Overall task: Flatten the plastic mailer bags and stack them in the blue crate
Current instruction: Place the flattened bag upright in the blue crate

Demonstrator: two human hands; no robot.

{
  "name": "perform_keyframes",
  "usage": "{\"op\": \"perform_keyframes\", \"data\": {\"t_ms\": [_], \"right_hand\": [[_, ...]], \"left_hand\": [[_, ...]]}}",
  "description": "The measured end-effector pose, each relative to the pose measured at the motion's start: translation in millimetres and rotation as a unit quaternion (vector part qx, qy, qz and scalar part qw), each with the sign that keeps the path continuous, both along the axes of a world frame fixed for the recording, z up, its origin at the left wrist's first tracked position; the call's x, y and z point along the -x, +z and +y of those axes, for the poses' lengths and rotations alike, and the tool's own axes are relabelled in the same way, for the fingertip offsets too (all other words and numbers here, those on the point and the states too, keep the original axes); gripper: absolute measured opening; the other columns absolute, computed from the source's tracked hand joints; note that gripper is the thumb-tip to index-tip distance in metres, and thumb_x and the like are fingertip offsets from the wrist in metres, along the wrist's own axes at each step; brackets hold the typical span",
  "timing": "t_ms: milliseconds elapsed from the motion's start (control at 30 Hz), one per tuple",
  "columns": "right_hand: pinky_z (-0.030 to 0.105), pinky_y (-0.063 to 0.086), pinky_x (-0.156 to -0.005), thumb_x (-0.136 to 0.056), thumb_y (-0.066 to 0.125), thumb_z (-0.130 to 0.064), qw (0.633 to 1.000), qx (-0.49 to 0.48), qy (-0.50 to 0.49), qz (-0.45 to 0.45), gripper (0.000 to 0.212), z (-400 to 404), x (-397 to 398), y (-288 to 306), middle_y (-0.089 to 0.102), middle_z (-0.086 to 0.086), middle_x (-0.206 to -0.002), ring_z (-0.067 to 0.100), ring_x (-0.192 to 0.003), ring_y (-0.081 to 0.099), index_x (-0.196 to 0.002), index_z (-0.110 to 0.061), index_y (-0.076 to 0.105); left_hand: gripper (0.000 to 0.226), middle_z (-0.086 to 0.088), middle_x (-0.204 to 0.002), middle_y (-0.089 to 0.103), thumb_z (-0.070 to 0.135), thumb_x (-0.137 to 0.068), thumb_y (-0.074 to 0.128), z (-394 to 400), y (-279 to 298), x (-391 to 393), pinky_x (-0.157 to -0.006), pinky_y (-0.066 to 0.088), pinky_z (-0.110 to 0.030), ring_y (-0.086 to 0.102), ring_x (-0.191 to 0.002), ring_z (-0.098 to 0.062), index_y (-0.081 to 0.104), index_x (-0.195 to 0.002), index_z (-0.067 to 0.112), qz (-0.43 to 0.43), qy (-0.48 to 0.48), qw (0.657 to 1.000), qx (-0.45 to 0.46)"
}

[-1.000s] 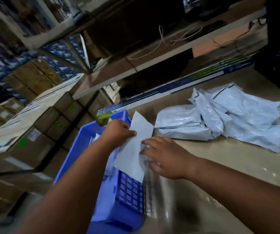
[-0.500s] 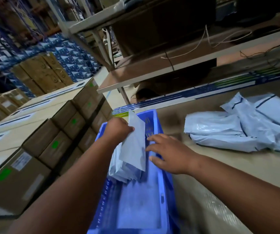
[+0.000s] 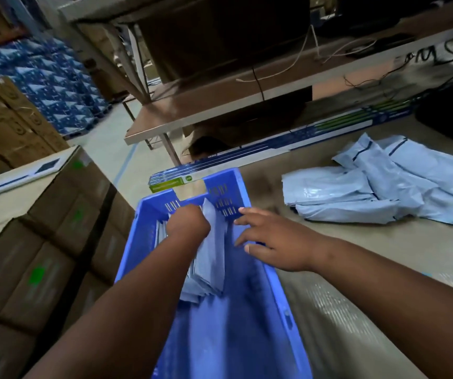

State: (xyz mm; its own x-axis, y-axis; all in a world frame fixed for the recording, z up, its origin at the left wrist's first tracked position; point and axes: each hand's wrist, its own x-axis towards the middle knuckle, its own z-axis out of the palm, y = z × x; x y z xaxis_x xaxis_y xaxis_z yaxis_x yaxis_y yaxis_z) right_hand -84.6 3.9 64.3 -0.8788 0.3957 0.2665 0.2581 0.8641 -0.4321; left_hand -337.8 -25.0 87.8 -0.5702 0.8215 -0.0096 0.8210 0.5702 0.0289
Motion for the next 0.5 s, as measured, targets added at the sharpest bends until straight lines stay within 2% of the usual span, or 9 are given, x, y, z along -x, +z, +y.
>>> {"op": "perform_keyframes", "data": {"t_ms": [100, 200, 267, 300, 333, 400, 500], "right_hand": [[0.024, 0.010, -0.127, -0.105, 0.048, -0.037, 1.000, 0.001, -0.005, -0.003, 0.034, -1, -1, 1, 0.047, -0.002, -0.159, 0.015, -0.160, 0.015, -0.127, -0.029, 0.073], [0.031, 0.015, -0.129, -0.105, 0.048, -0.037, 1.000, 0.001, -0.007, -0.006, 0.033, -1, -1, 2, 0.045, -0.004, -0.159, 0.013, -0.160, 0.014, -0.126, -0.030, 0.073], [0.034, 0.019, -0.128, -0.104, 0.045, -0.040, 1.000, -0.003, -0.008, -0.006, 0.037, -1, -1, 1, 0.046, -0.004, -0.159, 0.014, -0.160, 0.014, -0.125, -0.031, 0.073], [0.034, 0.020, -0.128, -0.103, 0.043, -0.043, 1.000, -0.006, -0.008, -0.007, 0.039, -1, -1, 2, 0.046, -0.004, -0.159, 0.014, -0.160, 0.014, -0.125, -0.031, 0.073], [0.035, 0.020, -0.128, -0.103, 0.041, -0.045, 1.000, -0.006, -0.008, -0.008, 0.041, -1, -1, 1, 0.045, -0.004, -0.160, 0.013, -0.160, 0.014, -0.125, -0.032, 0.073], [0.036, 0.020, -0.129, -0.105, 0.041, -0.048, 1.000, -0.007, -0.006, -0.008, 0.041, -2, -3, 2, 0.043, -0.003, -0.162, 0.013, -0.160, 0.014, -0.126, -0.033, 0.072], [0.032, 0.021, -0.127, -0.109, 0.046, -0.048, 1.000, -0.019, -0.005, 0.002, 0.036, -2, -8, 5, 0.040, -0.004, -0.164, 0.012, -0.158, 0.018, -0.131, -0.031, 0.069]], "left_hand": [[0.008, -0.007, -0.102, 0.068, 0.023, -0.083, 0.060, 1, -4, 4, -0.077, 0.056, -0.038, 0.068, -0.095, -0.032, 0.059, -0.089, 0.019, -0.012, 0.004, 1.000, 0.018], [0.010, -0.005, -0.104, 0.069, 0.023, -0.083, 0.060, -1, -5, 2, -0.075, 0.055, -0.037, 0.064, -0.087, -0.029, 0.062, -0.091, 0.019, -0.018, 0.006, 0.999, 0.037], [0.018, -0.007, -0.111, 0.070, 0.025, -0.087, 0.057, -2, -8, 1, -0.092, 0.056, -0.044, 0.067, -0.100, -0.032, 0.065, -0.100, 0.017, -0.018, 0.005, 0.999, 0.040], [0.021, -0.009, -0.114, 0.070, 0.027, -0.090, 0.054, -3, -8, 0, -0.104, 0.052, -0.048, 0.067, -0.109, -0.033, 0.066, -0.104, 0.016, -0.021, 0.007, 0.999, 0.042], [0.021, -0.009, -0.115, 0.070, 0.027, -0.090, 0.053, -4, -9, 0, -0.110, 0.049, -0.050, 0.066, -0.113, -0.034, 0.065, -0.103, 0.016, -0.025, 0.012, 0.999, 0.043], [0.014, -0.008, -0.111, 0.070, 0.027, -0.085, 0.057, -6, -10, 0, -0.102, 0.055, -0.048, 0.068, -0.107, -0.032, 0.062, -0.096, 0.019, -0.033, 0.018, 0.999, 0.036], [0.019, -0.006, -0.107, 0.071, 0.036, -0.085, 0.058, -10, -8, 0, -0.088, 0.059, -0.039, 0.069, -0.099, -0.030, 0.063, -0.094, 0.020, -0.036, 0.026, 0.999, 0.010]]}}
